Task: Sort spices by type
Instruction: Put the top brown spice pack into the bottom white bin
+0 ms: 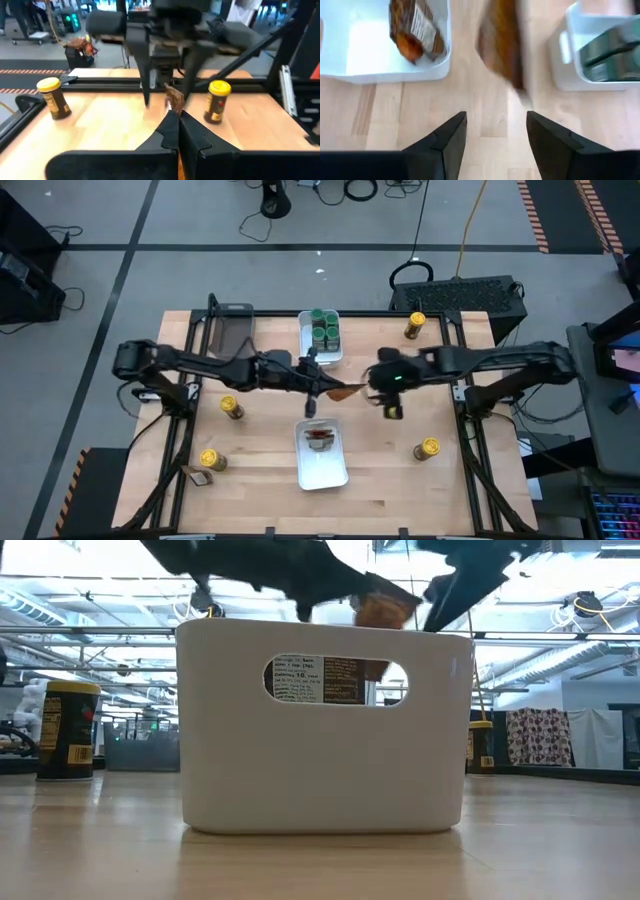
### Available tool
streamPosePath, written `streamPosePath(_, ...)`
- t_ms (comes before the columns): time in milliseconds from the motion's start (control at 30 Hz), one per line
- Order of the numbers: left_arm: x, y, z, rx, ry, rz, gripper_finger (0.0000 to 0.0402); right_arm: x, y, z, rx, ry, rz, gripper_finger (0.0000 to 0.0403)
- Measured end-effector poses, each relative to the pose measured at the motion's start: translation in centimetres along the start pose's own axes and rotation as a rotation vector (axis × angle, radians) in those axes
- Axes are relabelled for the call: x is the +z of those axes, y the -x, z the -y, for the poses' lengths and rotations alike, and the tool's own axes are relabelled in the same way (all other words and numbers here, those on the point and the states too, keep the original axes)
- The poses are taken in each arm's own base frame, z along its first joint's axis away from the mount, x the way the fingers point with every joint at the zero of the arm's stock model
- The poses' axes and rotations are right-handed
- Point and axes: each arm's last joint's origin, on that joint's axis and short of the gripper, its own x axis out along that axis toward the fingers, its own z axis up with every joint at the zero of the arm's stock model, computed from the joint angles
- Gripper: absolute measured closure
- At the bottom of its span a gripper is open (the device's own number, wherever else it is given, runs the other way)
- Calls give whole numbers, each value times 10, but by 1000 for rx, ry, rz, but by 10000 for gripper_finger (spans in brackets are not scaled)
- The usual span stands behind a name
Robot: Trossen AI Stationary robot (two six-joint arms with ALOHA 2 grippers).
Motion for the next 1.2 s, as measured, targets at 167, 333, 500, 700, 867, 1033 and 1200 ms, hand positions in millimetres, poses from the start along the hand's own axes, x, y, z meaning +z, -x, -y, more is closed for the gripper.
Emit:
streamPosePath(167, 25, 32, 14, -31, -7, 3, 401, -35, 23, 8, -27, -100, 228, 226)
streamPosePath(333, 41, 59, 37, -106, -7, 46, 401, -63, 22, 7, -9, -192, 442, 226)
streamPosePath(500, 50, 73, 68, -180, -1, 80, 401, -79, 10, 6, 6, -234, 512, 228)
streamPosePath(700, 43, 76, 107, -153, 6, 62, 401, -80, -1, 5, 6, -229, 563, 229)
streamPosePath(867, 22, 77, 137, -46, 47, 65, 401, -76, 2, 5, 8, -221, 617, 229)
streamPosePath(1033, 1, 81, 152, -37, 121, 126, 401, -74, 3, 6, 9, -218, 641, 229)
streamPosePath(1200, -24, 80, 160, -76, 188, 229, 401, -74, 3, 5, 13, -225, 641, 229)
